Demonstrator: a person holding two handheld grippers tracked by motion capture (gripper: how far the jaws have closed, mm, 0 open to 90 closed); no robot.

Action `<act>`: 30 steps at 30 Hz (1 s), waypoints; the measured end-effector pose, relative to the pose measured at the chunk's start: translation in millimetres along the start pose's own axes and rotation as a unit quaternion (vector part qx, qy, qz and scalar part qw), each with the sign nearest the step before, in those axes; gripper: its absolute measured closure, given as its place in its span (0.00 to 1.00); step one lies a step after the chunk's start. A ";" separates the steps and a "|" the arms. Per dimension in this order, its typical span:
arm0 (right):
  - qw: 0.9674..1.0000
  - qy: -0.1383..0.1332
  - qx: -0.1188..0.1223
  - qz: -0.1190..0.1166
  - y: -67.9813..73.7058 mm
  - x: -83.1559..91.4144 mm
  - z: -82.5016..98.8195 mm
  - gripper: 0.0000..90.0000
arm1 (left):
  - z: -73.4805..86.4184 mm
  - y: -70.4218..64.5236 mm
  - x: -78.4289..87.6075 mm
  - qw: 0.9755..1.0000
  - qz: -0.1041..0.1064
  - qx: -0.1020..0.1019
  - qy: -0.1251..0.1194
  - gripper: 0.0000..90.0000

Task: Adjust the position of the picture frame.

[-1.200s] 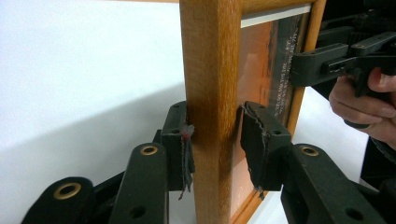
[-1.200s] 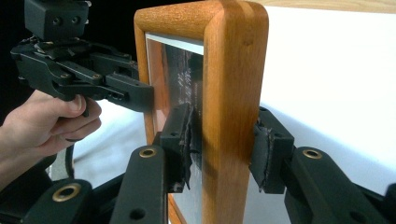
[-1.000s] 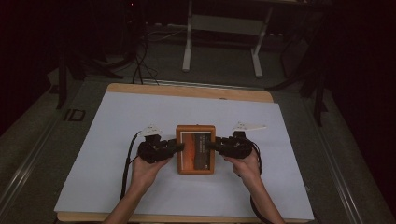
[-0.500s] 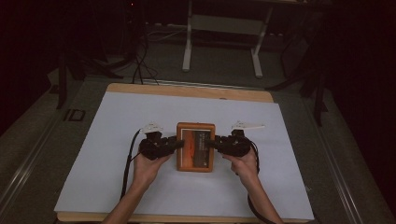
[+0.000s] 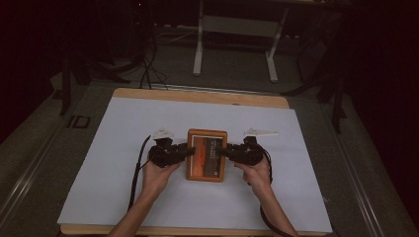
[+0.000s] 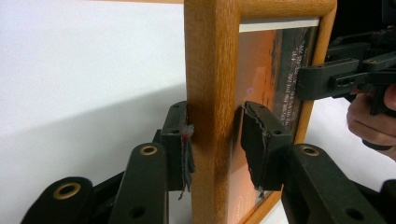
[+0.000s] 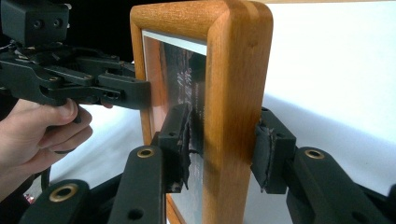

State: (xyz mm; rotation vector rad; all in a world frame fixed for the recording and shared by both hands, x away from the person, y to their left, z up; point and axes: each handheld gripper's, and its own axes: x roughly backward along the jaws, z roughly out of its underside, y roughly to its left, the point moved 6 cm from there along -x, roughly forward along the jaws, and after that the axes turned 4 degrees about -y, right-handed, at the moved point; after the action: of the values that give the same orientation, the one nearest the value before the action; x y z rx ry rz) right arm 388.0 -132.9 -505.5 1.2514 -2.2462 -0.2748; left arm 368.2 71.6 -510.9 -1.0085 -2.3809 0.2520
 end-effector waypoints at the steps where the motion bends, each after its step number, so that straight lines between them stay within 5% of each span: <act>1: 1.000 0.000 -0.001 0.000 -0.4 -0.5 0.1 0.67 | 0.0 0.6 -0.4 1.000 -0.001 0.000 0.000 0.71; 20: 0.999 0.003 -0.033 0.013 -19.0 -13.1 1.6 0.63 | -1.4 11.2 -17.3 1.000 -0.010 0.028 0.005 0.68; 30: 0.996 0.042 -0.061 0.050 -33.2 -30.7 1.7 0.55 | 2.4 25.7 -35.3 0.998 -0.019 0.055 0.023 0.62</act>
State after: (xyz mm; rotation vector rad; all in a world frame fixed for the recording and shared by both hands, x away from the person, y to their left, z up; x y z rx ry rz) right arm 423.7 -125.6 -532.2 1.0647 -2.1768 -0.3107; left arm 402.9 64.7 -536.6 -0.9068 -2.3159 0.3384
